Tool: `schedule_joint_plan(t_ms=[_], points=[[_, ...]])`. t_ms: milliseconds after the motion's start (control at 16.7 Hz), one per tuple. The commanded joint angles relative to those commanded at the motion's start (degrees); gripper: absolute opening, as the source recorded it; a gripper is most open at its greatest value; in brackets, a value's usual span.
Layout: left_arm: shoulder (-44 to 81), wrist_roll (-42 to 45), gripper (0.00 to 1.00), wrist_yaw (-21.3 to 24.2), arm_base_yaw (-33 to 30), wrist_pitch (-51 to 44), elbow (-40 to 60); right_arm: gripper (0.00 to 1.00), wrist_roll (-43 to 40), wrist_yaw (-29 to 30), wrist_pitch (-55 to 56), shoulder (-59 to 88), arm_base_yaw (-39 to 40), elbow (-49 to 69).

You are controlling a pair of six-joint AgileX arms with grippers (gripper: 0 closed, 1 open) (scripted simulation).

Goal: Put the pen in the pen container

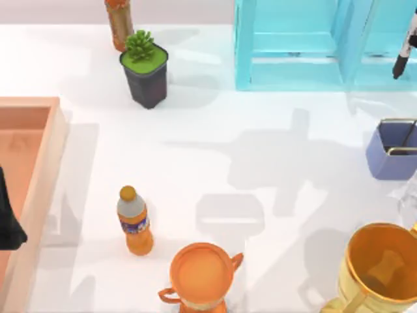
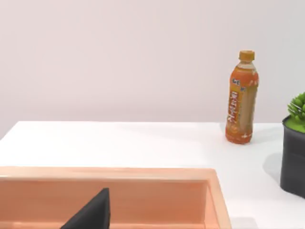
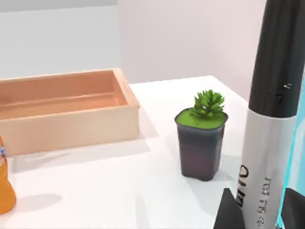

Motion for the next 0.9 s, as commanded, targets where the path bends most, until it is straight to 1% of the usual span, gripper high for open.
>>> schedule_joint_plan(t_ms=[120, 240, 480, 540, 720, 900], points=[[0.00, 0.00, 1.00, 0.00, 0.00, 0.00, 0.00, 0.00, 0.69, -4.23, 4.96, -0.89, -4.21, -3.17], [0.00, 0.00, 1.00, 0.00, 0.00, 0.00, 0.00, 0.00, 1.07, -6.57, 7.51, -1.48, -6.72, -5.23], [0.00, 0.00, 1.00, 0.00, 0.00, 0.00, 0.00, 0.00, 1.14, -7.02, 7.91, -1.62, -7.20, -5.65], [0.00, 0.00, 1.00, 0.00, 0.00, 0.00, 0.00, 0.00, 0.88, -1.99, 23.39, 6.95, -6.37, 1.55], [0.00, 0.00, 1.00, 0.00, 0.00, 0.00, 0.00, 0.00, 0.76, -2.66, 21.09, 5.60, -6.43, 0.38], [0.00, 0.00, 1.00, 0.00, 0.00, 0.00, 0.00, 0.00, 0.46, -4.13, 14.45, 2.28, -6.59, -2.40]])
